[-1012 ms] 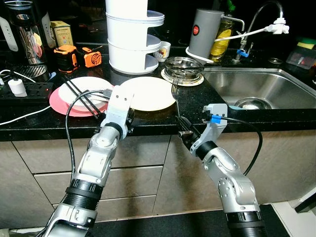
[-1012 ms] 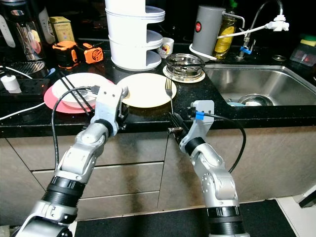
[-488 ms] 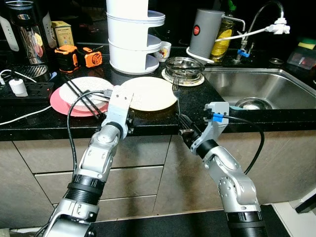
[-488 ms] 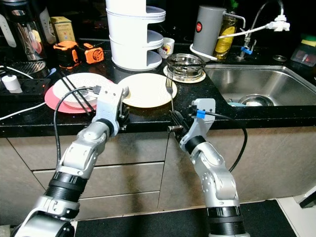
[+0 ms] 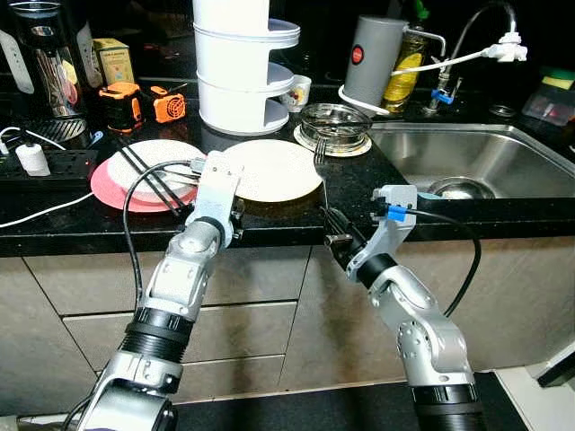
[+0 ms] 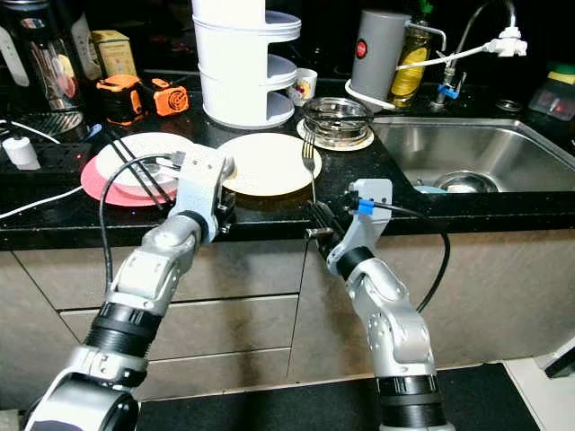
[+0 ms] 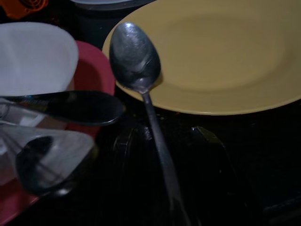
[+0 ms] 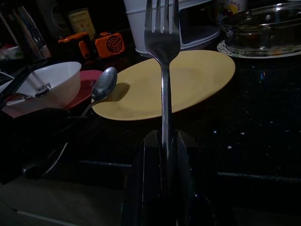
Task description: Kitchen organization
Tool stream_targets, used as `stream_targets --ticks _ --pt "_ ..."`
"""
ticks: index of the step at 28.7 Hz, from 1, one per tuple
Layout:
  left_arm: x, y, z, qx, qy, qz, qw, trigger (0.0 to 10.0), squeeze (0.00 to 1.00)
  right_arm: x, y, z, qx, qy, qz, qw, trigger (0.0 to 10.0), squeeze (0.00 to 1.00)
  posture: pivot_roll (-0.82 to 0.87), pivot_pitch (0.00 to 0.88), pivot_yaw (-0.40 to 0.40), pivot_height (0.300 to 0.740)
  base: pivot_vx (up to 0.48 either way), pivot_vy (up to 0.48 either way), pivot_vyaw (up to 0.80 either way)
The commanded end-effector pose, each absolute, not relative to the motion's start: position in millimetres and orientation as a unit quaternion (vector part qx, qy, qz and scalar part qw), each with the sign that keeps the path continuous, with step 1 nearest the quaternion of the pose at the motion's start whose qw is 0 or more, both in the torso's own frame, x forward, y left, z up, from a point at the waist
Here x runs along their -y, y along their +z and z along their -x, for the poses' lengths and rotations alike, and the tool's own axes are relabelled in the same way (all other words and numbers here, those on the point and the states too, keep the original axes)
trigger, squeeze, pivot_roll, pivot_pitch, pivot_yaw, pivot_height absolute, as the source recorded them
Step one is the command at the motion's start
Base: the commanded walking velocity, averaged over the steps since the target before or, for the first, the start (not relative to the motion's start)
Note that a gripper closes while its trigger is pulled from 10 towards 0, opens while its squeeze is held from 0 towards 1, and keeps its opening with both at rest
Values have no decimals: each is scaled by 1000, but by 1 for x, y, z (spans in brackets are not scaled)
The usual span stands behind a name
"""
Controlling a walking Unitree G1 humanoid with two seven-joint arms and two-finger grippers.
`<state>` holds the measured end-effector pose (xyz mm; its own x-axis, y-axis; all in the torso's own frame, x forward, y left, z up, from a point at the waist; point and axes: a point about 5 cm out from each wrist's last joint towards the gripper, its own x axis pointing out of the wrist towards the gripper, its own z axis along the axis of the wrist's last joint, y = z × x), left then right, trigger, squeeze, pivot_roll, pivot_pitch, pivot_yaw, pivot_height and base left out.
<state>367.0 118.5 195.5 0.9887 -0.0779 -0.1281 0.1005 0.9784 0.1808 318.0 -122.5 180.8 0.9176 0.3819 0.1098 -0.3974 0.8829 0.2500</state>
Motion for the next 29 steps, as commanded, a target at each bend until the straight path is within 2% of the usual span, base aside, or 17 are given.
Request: stream_targets --ticks 1,29 --pt "-117 193 -368 -74 -44 -91 992 10000 0 124 188 -318 39 200 -139 969 10000 0 64 0 -60 740 0 0 0" --pt "-125 190 -373 -108 -36 -56 992 10000 0 126 193 -319 40 194 -139 970 10000 0 62 0 -61 740 0 0 0"
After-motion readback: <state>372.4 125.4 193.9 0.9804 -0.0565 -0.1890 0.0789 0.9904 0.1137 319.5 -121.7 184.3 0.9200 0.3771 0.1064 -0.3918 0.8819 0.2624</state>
